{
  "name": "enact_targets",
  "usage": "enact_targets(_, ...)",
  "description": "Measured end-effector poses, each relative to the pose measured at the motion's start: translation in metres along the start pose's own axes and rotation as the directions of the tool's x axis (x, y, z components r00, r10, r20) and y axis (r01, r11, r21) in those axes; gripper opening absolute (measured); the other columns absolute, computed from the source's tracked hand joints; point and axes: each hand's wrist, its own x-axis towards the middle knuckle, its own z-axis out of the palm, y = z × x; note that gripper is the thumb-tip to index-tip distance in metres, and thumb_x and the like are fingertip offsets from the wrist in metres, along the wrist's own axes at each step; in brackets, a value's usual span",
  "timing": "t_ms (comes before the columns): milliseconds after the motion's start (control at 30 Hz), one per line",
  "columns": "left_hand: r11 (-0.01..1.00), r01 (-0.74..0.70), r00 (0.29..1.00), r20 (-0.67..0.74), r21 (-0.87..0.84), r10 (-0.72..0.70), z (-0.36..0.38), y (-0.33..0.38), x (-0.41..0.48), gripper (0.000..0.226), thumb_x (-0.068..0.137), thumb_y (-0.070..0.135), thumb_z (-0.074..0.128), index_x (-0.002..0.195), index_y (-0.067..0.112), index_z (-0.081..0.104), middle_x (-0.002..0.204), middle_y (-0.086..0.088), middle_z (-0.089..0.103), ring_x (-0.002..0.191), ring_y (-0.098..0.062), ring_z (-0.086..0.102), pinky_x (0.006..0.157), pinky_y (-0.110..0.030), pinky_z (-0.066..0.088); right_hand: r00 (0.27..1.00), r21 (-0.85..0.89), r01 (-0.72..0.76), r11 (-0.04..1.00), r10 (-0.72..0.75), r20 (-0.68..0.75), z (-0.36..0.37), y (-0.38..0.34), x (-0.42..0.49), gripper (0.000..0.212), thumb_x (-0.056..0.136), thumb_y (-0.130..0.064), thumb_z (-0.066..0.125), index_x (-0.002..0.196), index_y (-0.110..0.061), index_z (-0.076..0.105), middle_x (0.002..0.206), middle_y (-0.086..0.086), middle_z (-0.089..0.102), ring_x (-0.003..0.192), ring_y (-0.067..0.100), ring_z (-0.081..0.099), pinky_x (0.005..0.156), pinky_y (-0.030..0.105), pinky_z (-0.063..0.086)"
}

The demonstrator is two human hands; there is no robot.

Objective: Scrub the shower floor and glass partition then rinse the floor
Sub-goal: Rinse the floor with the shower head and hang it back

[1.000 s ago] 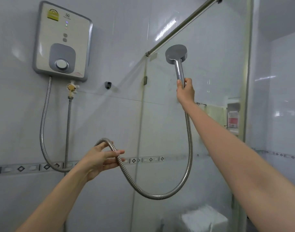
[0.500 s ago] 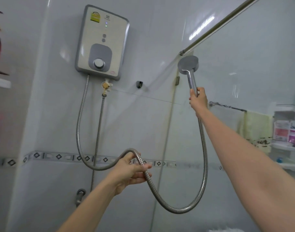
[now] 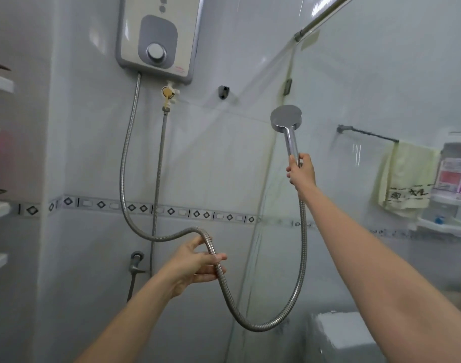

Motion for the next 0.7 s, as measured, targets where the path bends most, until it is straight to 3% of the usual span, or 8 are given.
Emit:
enact_targets(133,0.998,0.068,0.997,-0.024,0.001,-0.068,0.0,-0.023,-0.008,0.07,0.087,-0.005,0.065,0.147,0.014,0.035,0.103,-0.016,0.075,0.079,-0.031,0.075,0.06,-0.032,0.061,0.998,0.021,-0.046,0.999,0.045,0.035,0.005,0.03,-0.025,0.016,0.099,-0.031,0.046,0.107,-0.018,0.046,0.076,-0.001,0.053,0.061,0.01,0.048,0.052,0.021,0.038)
enact_targets(400,0.983,0.183,0.981,-0.068,0.027,-0.18,-0.001,-0.069,-0.021,0.069,0.086,-0.004,0.067,0.146,0.015,0.038,0.109,-0.017,0.073,0.084,-0.032,0.073,0.067,-0.033,0.062,0.99,-0.032,-0.118,0.993,0.12,0.078,0.006,0.081,-0.073,0.019,0.099,-0.033,0.046,0.11,-0.017,0.046,0.077,-0.001,0.054,0.062,0.011,0.049,0.058,0.026,0.041)
enact_targets(533,0.967,0.247,0.966,-0.089,0.056,-0.242,-0.002,-0.089,-0.031,0.051,0.087,-0.001,0.067,0.135,0.008,0.049,0.116,-0.018,0.07,0.079,-0.024,0.072,0.074,-0.033,0.058,0.988,-0.048,-0.143,0.989,0.146,0.052,-0.003,0.101,-0.103,0.017,0.099,-0.034,0.046,0.106,-0.018,0.046,0.078,-0.001,0.055,0.066,0.013,0.05,0.059,0.028,0.041)
enact_targets(700,0.942,0.315,0.948,-0.089,0.113,-0.306,-0.005,-0.119,-0.044,0.021,0.091,0.003,0.064,0.111,0.008,0.062,0.101,-0.008,0.072,0.075,-0.014,0.07,0.078,-0.029,0.056,0.987,-0.066,-0.161,0.985,0.161,-0.005,-0.019,0.117,-0.152,0.023,0.099,-0.036,0.045,0.108,-0.015,0.047,0.076,-0.003,0.055,0.065,0.013,0.05,0.06,0.028,0.042)
